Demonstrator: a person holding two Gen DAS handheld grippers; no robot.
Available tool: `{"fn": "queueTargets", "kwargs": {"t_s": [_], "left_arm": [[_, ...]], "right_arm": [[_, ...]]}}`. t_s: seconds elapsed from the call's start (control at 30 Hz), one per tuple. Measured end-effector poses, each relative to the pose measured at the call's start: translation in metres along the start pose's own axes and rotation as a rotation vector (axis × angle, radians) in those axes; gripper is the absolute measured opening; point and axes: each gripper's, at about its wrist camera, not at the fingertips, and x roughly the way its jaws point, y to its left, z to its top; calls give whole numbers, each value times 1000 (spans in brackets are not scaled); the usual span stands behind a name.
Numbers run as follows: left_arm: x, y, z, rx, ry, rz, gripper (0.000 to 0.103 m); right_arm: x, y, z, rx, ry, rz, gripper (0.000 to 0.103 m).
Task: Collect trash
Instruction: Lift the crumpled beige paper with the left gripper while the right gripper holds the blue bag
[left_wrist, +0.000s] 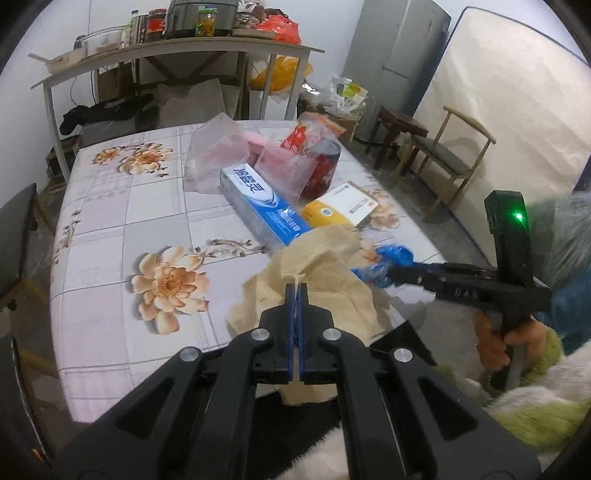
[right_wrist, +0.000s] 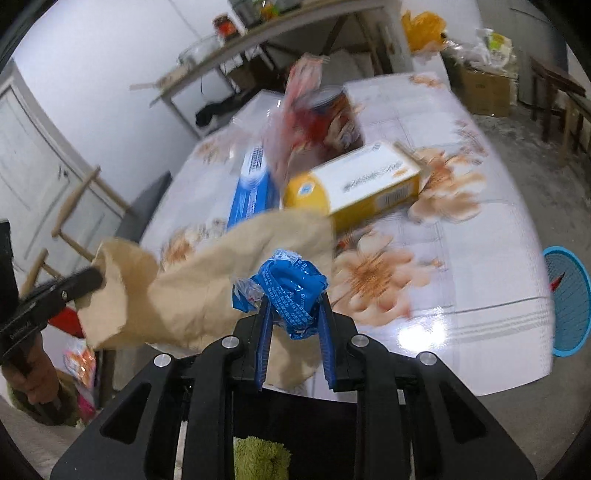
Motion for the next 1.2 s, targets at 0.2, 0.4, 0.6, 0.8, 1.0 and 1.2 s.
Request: {"fn": "queueTargets", "kwargs": {"t_s": [0.2,0.4,0.6,0.8,1.0,1.2], "left_arm": [[47,2,-10,-8,58,26,0],[75,-6,-16,67,85,92,2],[90,-2,-22,64,153,69,3],[85,13,-25,10,171,53,5],[75,33,-26,-58,167,34,33],[71,47,-34,-114,170,11,45]], "right_arm": [[19,11,-3,-22,46,-25,23],[22,3,0,13,63,-8,23],[30,-2,3,65,90,44,23],[40,3,5,72,116,75,23],[47,9,6,76,137,105,23],[58,26,7,54,166,152,23]]}}
